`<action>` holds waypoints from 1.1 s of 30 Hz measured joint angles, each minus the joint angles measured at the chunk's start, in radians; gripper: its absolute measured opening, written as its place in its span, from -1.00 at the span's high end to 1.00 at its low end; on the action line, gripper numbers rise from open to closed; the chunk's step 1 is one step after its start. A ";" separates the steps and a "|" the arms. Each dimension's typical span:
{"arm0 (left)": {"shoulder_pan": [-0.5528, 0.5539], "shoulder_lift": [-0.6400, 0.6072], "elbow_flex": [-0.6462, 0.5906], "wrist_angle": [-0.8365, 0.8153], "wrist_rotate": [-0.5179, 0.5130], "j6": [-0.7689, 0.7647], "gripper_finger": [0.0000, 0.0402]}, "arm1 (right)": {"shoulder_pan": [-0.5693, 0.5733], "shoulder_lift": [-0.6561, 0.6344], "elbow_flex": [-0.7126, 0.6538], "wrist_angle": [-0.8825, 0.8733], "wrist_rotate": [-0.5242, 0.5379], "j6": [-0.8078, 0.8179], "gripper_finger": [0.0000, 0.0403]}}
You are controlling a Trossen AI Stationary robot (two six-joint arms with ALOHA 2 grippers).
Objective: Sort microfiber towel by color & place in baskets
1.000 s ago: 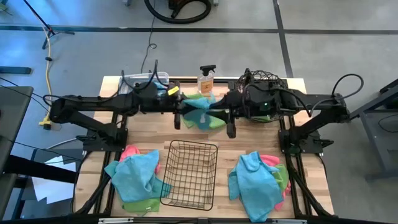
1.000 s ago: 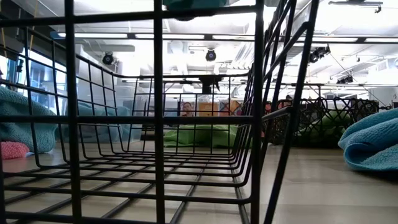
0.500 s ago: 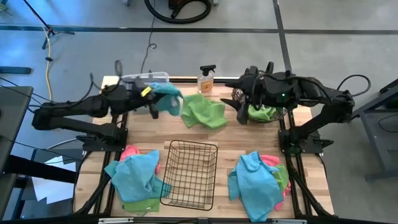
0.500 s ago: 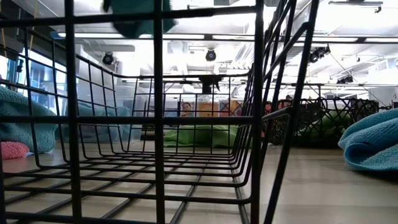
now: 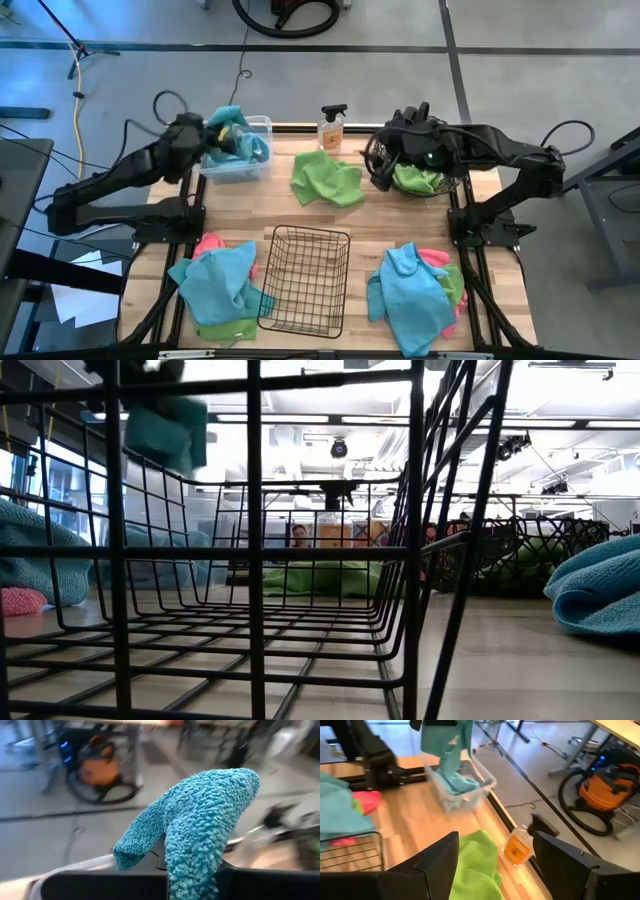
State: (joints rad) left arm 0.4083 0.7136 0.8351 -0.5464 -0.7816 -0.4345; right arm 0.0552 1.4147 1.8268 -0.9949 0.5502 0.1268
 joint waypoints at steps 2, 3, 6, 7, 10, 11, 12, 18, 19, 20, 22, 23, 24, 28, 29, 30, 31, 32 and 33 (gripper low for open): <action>0.093 0.052 0.011 -0.040 0.073 -0.016 1.00 | -0.022 0.000 -0.005 0.007 -0.001 0.000 -0.25; 0.138 0.080 0.011 -0.059 0.108 -0.034 1.00 | -0.032 0.000 -0.008 0.009 -0.001 0.000 -0.25; 0.242 0.165 0.011 -0.114 0.188 -0.111 1.00 | -0.059 0.000 -0.009 0.009 -0.012 0.004 -0.25; 0.267 0.197 0.011 -0.138 0.201 -0.136 1.00 | -0.066 0.000 -0.009 0.009 -0.020 0.004 -0.25; 0.313 0.286 0.010 -0.156 0.218 -0.215 1.00 | -0.082 0.000 -0.009 0.009 -0.049 0.011 -0.25; 0.325 0.317 0.011 -0.154 0.234 -0.222 1.00 | -0.085 0.000 -0.009 0.009 -0.053 0.015 -0.25; 0.336 0.346 0.011 -0.157 0.247 -0.224 1.00 | -0.088 0.000 -0.009 0.009 -0.055 0.022 -0.25; 0.386 0.497 0.010 -0.169 0.389 -0.268 1.00 | -0.090 0.000 -0.009 0.010 -0.061 0.045 -0.25; 0.392 0.513 0.010 -0.169 0.410 -0.271 1.00 | -0.090 0.000 -0.009 0.010 -0.061 0.056 -0.25; 0.398 0.528 0.011 -0.165 0.435 -0.270 0.99 | -0.090 0.000 -0.009 0.009 -0.062 0.064 -0.25; 0.410 0.559 0.011 -0.166 0.479 -0.267 0.95 | -0.090 0.000 -0.009 0.005 -0.063 0.075 -0.25; 0.418 0.571 0.011 -0.170 0.503 -0.267 0.92 | -0.090 0.000 -0.009 0.004 -0.064 0.075 -0.25; 0.426 0.581 0.011 -0.174 0.532 -0.267 0.88 | -0.090 0.000 -0.009 0.004 -0.064 0.076 -0.25; 0.446 0.605 0.011 -0.203 0.604 -0.250 0.66 | -0.090 0.000 -0.009 0.004 -0.064 0.083 -0.25; 0.449 0.605 0.011 -0.202 0.613 -0.244 0.60 | -0.090 0.000 -0.009 0.004 -0.064 0.082 -0.25; 0.451 0.603 0.011 -0.204 0.617 -0.244 0.53 | -0.090 0.000 -0.009 0.004 -0.064 0.078 -0.25; 0.453 0.596 0.011 -0.208 0.620 -0.244 0.47 | -0.090 0.000 -0.009 0.004 -0.064 0.078 -0.25; 0.456 0.587 0.011 -0.207 0.626 -0.243 0.41 | -0.090 0.000 -0.009 0.004 -0.064 0.078 -0.25; 0.456 0.577 0.011 -0.206 0.631 -0.243 0.34 | -0.090 0.000 -0.009 0.004 -0.064 0.079 -0.25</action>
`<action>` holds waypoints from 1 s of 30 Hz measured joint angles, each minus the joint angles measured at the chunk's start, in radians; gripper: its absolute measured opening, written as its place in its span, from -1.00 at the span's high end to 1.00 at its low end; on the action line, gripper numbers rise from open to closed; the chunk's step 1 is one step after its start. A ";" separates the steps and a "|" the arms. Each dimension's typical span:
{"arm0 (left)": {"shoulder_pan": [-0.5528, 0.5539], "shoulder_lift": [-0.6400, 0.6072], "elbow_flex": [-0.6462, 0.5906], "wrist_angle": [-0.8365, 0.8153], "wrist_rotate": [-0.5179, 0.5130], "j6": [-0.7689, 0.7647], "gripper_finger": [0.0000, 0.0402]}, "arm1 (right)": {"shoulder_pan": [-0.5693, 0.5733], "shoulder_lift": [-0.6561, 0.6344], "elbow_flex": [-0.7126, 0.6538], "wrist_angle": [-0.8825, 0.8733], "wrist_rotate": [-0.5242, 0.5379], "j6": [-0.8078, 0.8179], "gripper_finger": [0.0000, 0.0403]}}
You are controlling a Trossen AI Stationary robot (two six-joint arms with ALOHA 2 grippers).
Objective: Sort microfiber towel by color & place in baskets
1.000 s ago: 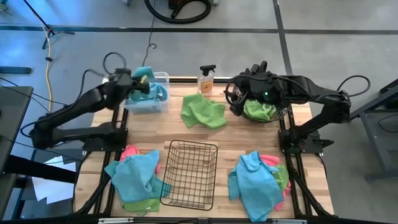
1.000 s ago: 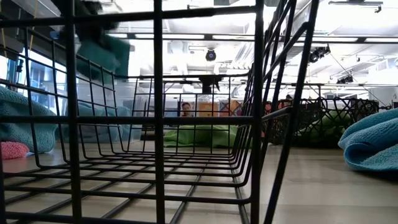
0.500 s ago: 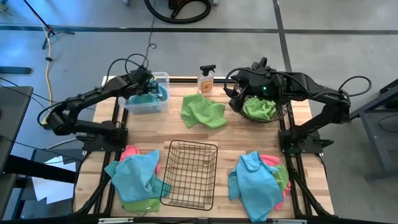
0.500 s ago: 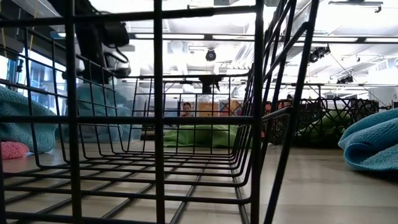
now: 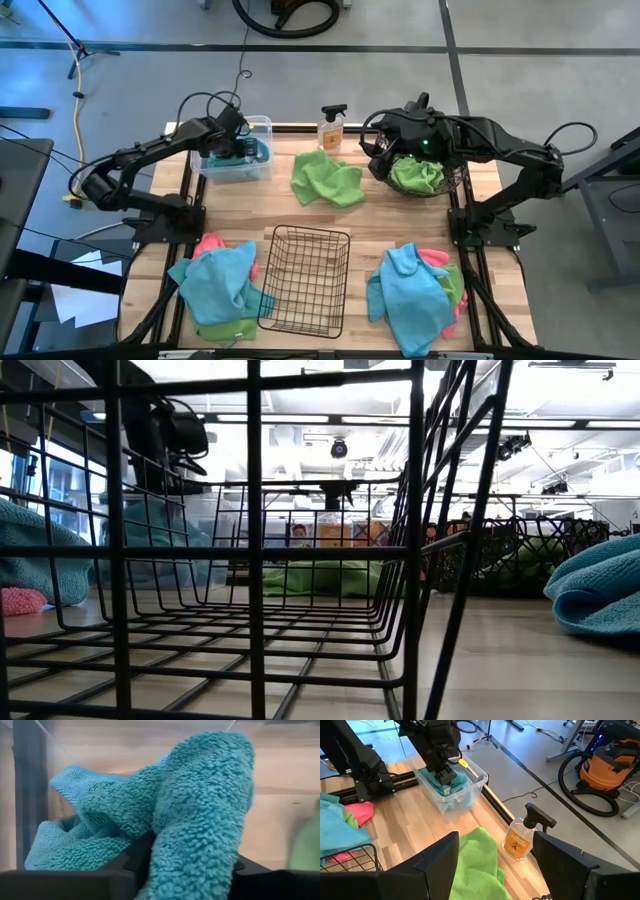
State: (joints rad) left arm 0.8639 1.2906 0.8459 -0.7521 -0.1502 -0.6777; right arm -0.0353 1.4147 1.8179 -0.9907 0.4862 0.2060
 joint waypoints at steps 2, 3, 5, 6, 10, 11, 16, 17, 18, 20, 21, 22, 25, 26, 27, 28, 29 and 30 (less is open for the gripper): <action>0.000 -0.022 0.000 -0.001 0.023 0.001 0.23 | 0.000 0.000 0.000 0.000 0.000 0.003 -0.25; 0.000 -0.036 0.001 -0.001 0.029 0.002 0.17 | 0.000 0.000 0.000 0.000 0.000 0.003 -0.25; 0.000 -0.064 0.015 -0.006 0.034 0.021 0.08 | 0.000 0.000 0.000 0.000 0.000 -0.001 -0.25; 0.000 -0.077 0.026 -0.010 0.034 0.026 0.04 | 0.000 0.000 0.000 0.000 0.000 -0.002 -0.25; 0.000 -0.132 0.073 -0.019 0.036 0.033 -0.08 | -0.006 0.000 0.000 0.001 0.000 -0.003 -0.25; 0.000 -0.146 0.087 -0.027 0.037 0.029 -0.08 | -0.008 0.000 0.000 0.000 0.000 -0.001 -0.25; 0.000 -0.200 0.171 -0.064 0.037 0.075 -0.09 | -0.018 0.000 0.000 0.001 0.000 0.003 -0.25; 0.000 -0.213 0.191 -0.067 0.041 0.090 -0.09 | -0.018 0.000 0.000 0.001 0.000 0.000 -0.25; -0.002 -0.230 0.209 -0.067 0.064 0.109 -0.09 | -0.018 0.000 0.000 0.003 0.000 -0.005 -0.25; -0.021 -0.274 0.228 -0.064 0.146 0.143 -0.09 | -0.018 -0.005 0.000 0.010 -0.001 -0.020 -0.25; -0.041 -0.303 0.229 -0.055 0.189 0.159 -0.09 | -0.018 -0.008 0.000 0.014 -0.007 -0.022 -0.25; -0.067 -0.332 0.229 -0.052 0.225 0.166 -0.09 | -0.017 -0.012 0.000 0.020 -0.020 -0.024 -0.25; -0.176 -0.426 0.228 -0.049 0.249 0.166 -0.09 | -0.017 -0.018 0.000 0.033 -0.087 -0.030 -0.25; -0.220 -0.460 0.228 -0.049 0.245 0.166 -0.09 | -0.017 -0.018 0.000 0.033 -0.115 -0.029 -0.25; -0.268 -0.495 0.228 -0.045 0.239 0.166 -0.09 | -0.017 -0.019 0.000 0.035 -0.140 -0.028 -0.25; -0.317 -0.530 0.228 -0.042 0.237 0.164 -0.09 | -0.017 -0.020 0.000 0.039 -0.167 -0.028 -0.25; -0.366 -0.562 0.228 -0.042 0.236 0.158 -0.09 | -0.017 -0.021 0.000 0.044 -0.195 -0.029 -0.25; -0.417 -0.590 0.226 -0.041 0.234 0.148 -0.09 | -0.017 -0.022 0.000 0.050 -0.223 -0.029 -0.25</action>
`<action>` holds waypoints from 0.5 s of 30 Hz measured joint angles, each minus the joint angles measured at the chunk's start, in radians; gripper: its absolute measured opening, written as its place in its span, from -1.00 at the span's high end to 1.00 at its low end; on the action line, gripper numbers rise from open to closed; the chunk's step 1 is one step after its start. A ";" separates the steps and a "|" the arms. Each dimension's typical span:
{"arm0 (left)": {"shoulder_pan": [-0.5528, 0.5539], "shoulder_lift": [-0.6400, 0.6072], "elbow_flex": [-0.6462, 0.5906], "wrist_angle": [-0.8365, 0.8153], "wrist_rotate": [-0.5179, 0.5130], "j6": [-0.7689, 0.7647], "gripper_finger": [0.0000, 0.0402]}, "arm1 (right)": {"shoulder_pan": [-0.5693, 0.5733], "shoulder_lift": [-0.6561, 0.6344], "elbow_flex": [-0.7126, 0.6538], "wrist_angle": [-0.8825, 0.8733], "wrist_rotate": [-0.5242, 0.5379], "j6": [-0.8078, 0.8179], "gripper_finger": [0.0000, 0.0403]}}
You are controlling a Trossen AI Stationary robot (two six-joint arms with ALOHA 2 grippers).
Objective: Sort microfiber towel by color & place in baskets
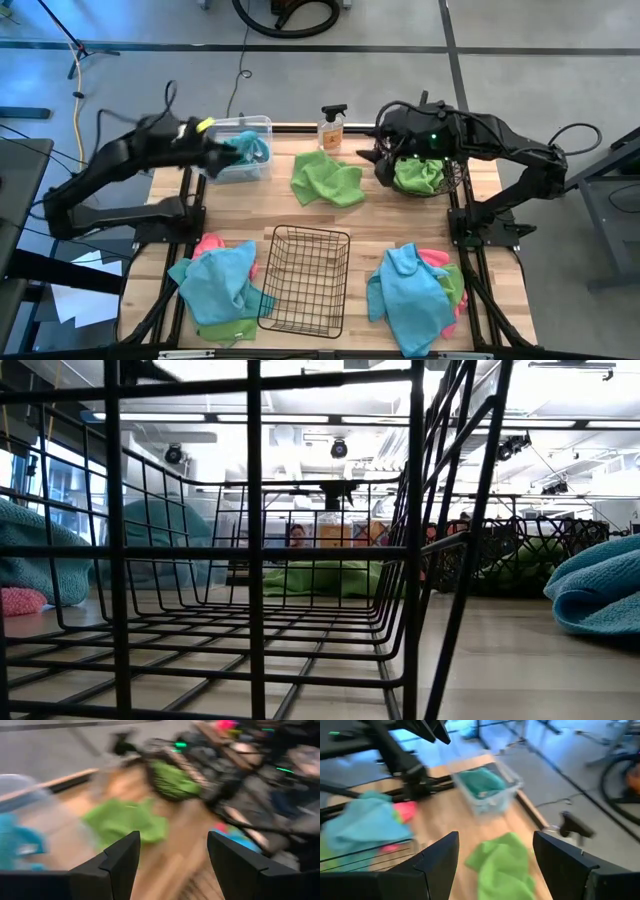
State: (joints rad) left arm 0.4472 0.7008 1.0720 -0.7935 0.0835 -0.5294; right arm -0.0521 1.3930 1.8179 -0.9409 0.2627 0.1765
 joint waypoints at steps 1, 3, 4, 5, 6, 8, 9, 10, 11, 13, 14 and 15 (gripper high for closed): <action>-0.050 -0.027 -0.006 0.001 -0.008 -0.014 -0.09 | 0.000 0.000 0.000 0.007 -0.025 0.001 -0.25; -0.148 -0.075 -0.014 -0.019 -0.040 -0.040 -0.09 | 0.000 0.000 0.000 0.031 -0.065 0.008 -0.25; -0.195 -0.092 -0.017 -0.025 -0.053 -0.045 -0.09 | 0.000 0.000 0.000 0.047 -0.081 0.014 -0.25; -0.238 -0.102 -0.023 -0.025 -0.063 -0.048 -0.09 | 0.002 0.000 0.000 0.063 -0.087 0.029 -0.25; -0.279 -0.109 -0.032 -0.029 -0.067 -0.053 -0.09 | 0.006 0.000 0.000 0.075 -0.089 0.037 -0.25; -0.354 -0.111 -0.052 -0.024 -0.069 -0.053 -0.09 | 0.013 0.000 0.000 0.093 -0.090 0.044 -0.25; -0.388 -0.109 -0.063 -0.015 -0.070 -0.047 -0.09 | 0.016 0.000 0.000 0.097 -0.090 0.043 -0.25; -0.422 -0.103 -0.072 -0.013 -0.069 -0.040 -0.09 | 0.020 0.000 0.000 0.097 -0.089 0.040 -0.25; -0.456 -0.092 -0.081 -0.012 -0.068 -0.033 -0.09 | 0.023 0.000 0.000 0.096 -0.090 0.033 -0.25; -0.529 -0.045 -0.084 -0.015 -0.065 -0.013 -0.09 | 0.027 0.000 0.000 0.092 -0.090 0.023 -0.25; -0.567 -0.018 -0.084 -0.015 -0.062 0.000 -0.09 | 0.027 0.000 0.000 0.092 -0.091 0.014 -0.25; -0.605 0.009 -0.083 -0.019 -0.054 0.015 -0.09 | 0.027 0.000 0.000 0.092 -0.091 0.006 -0.25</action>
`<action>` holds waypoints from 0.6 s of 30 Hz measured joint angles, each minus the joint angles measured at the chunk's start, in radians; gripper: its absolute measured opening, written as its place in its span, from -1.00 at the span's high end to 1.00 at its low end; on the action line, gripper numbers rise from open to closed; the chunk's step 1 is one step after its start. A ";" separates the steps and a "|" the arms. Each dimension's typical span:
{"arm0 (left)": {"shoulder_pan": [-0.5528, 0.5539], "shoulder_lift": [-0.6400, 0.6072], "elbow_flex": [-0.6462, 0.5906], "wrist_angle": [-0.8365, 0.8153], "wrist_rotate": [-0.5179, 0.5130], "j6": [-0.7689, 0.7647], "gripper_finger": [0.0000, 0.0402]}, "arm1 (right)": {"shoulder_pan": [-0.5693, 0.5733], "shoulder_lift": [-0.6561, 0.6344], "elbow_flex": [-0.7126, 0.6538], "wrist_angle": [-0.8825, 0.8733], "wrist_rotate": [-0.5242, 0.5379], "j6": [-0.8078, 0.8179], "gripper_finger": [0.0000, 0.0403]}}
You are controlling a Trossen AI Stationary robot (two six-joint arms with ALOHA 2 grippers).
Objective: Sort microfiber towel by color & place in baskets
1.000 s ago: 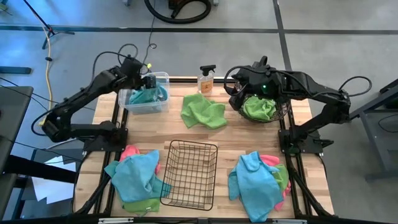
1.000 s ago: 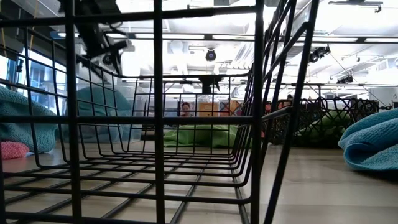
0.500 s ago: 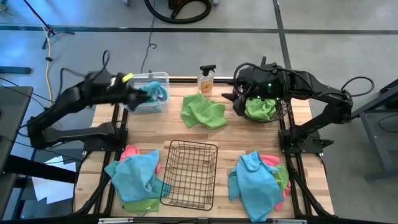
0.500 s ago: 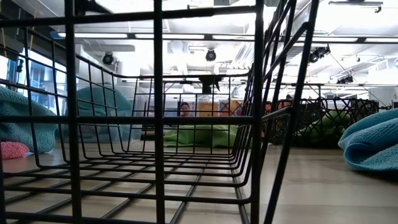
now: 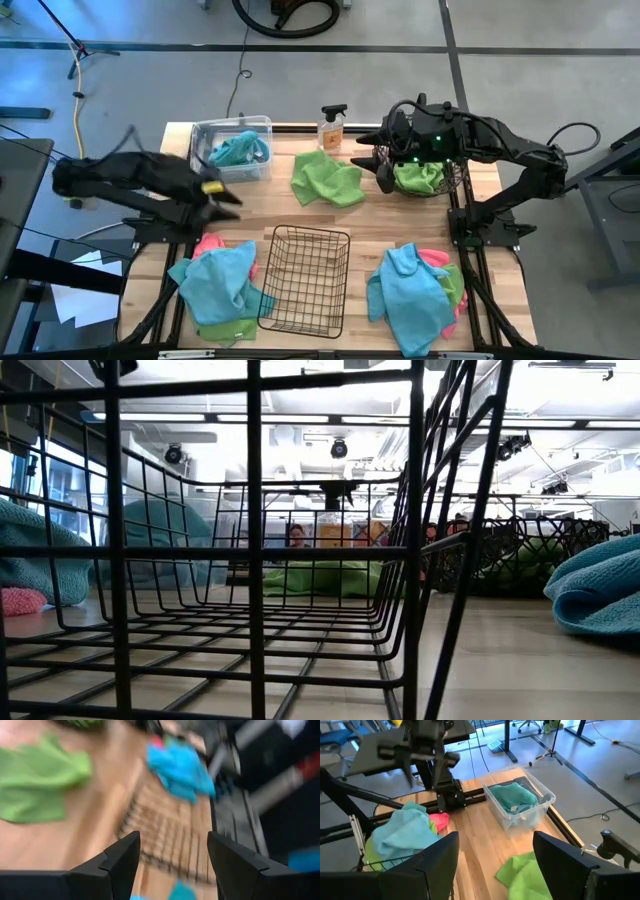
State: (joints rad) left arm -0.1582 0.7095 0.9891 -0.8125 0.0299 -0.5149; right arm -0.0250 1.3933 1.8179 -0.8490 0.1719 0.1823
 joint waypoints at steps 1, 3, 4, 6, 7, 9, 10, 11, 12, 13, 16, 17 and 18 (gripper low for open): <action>-0.040 0.032 0.006 -0.007 0.014 0.016 -0.09 | 0.000 0.000 0.000 0.000 0.000 0.000 -0.25; -0.120 0.091 0.033 -0.042 0.032 0.047 -0.09 | 0.000 0.000 0.000 -0.010 0.000 0.001 -0.25; -0.162 0.122 0.050 -0.064 0.034 0.055 -0.09 | 0.000 0.000 0.000 -0.024 0.000 0.001 -0.25; -0.248 0.182 0.071 -0.126 0.027 0.064 -0.09 | 0.000 0.000 0.000 -0.064 0.000 -0.005 -0.25; -0.292 0.215 0.077 -0.153 0.018 0.068 -0.09 | 0.000 0.000 0.000 -0.086 0.000 -0.006 -0.25; -0.370 0.272 0.081 -0.170 -0.006 0.083 -0.09 | 0.000 0.000 0.000 -0.126 0.000 -0.009 -0.25; -0.407 0.299 0.082 -0.174 -0.015 0.097 -0.09 | 0.000 0.000 0.000 -0.144 0.000 -0.017 -0.25; -0.440 0.330 0.082 -0.176 -0.024 0.112 -0.09 | 0.000 0.000 0.000 -0.160 0.000 -0.025 -0.25; -0.471 0.360 0.082 -0.174 -0.035 0.128 -0.09 | 0.000 0.000 0.000 -0.172 0.000 -0.032 -0.25; -0.501 0.391 0.082 -0.173 -0.043 0.140 -0.09 | 0.000 0.000 0.000 -0.181 0.000 -0.035 -0.25; -0.576 0.473 0.082 -0.174 -0.048 0.176 -0.09 | 0.000 0.000 0.000 -0.206 0.000 -0.055 -0.25; -0.598 0.496 0.082 -0.173 -0.049 0.187 -0.09 | 0.000 0.000 0.000 -0.215 0.000 -0.063 -0.25; -0.616 0.518 0.082 -0.172 -0.054 0.198 -0.09 | 0.000 0.000 0.000 -0.221 0.000 -0.070 -0.25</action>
State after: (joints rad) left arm -0.7747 1.2273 1.0714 -0.9846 -0.0243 -0.3165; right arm -0.0254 1.3935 1.8179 -1.0704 0.1719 0.1122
